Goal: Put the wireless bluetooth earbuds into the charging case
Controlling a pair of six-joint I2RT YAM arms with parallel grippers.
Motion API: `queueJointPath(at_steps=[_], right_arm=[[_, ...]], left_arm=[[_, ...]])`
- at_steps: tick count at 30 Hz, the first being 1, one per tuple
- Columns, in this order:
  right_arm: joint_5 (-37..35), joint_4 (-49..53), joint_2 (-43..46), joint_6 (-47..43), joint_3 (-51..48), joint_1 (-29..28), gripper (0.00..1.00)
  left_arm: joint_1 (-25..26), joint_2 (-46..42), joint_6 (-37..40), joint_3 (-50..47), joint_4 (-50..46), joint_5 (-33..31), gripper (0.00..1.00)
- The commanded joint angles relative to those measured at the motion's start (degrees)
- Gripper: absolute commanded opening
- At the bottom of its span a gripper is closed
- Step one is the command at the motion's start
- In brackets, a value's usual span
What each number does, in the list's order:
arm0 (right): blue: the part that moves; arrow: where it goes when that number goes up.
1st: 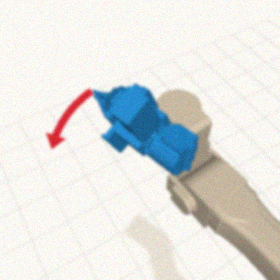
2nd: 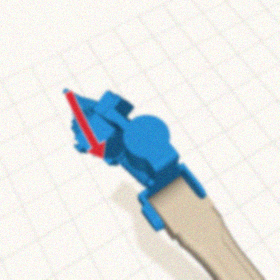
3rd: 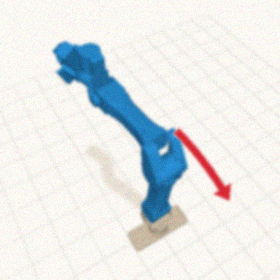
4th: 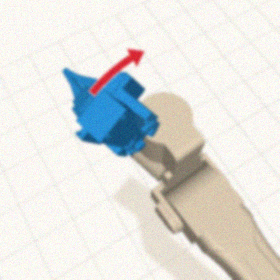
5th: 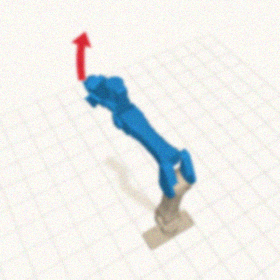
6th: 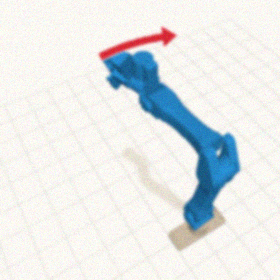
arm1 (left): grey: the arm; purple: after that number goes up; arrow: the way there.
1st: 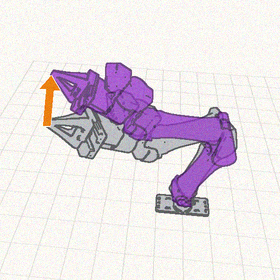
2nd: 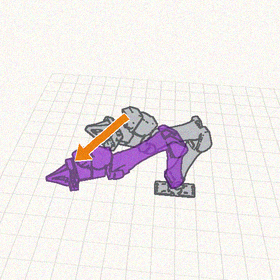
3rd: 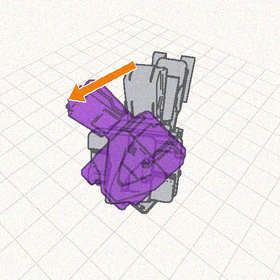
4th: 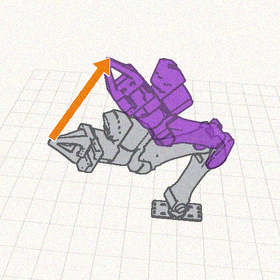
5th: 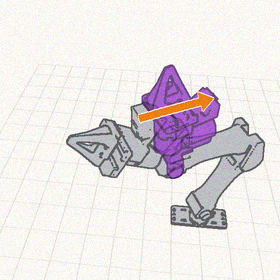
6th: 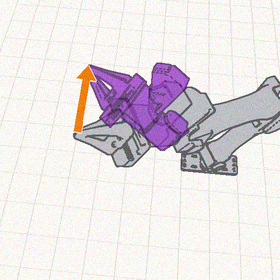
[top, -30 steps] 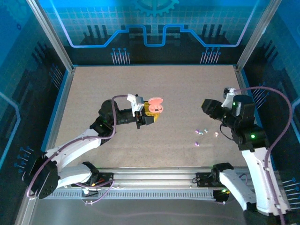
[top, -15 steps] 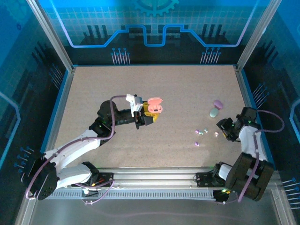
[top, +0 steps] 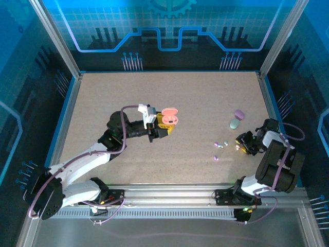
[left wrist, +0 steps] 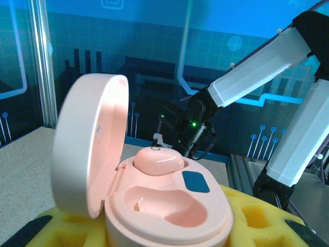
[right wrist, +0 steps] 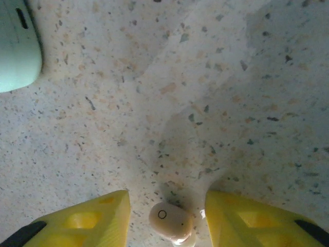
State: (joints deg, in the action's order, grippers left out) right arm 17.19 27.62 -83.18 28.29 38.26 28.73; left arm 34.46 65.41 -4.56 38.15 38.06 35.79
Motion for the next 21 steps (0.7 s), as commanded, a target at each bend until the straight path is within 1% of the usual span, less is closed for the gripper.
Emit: queueJointPath(at_steps=[1, 5, 13, 14, 17, 21], right_arm=[[0.9, -0.6, -0.7, -1.9, 0.9, 0.4, 0.45], [2.1, -0.4, -0.9, -2.1, 1.0, -0.1, 0.41], [3.9, 0.7, -2.3, -3.0, 2.3, -0.6, 0.39], [4.4, 0.7, -2.6, -2.9, 2.3, -2.4, 0.38], [3.4, 1.2, -2.6, -2.9, 2.6, -3.3, 0.36], [2.7, 2.2, -2.9, -2.8, 3.2, -3.9, 0.37]], left_arm=[[0.3, -0.1, 0.0, -0.1, 2.6, -0.1, 0.26], [0.2, 0.5, -0.3, 0.1, 3.1, 0.1, 0.26], [0.2, 0.7, -0.6, 0.4, 3.0, 0.2, 0.26], [0.3, 0.7, -0.6, 0.4, 2.9, 0.2, 0.26], [0.3, 0.7, -0.7, 0.6, 2.8, 0.2, 0.26], [0.3, 0.7, -0.7, 0.8, 2.7, 0.2, 0.26]])
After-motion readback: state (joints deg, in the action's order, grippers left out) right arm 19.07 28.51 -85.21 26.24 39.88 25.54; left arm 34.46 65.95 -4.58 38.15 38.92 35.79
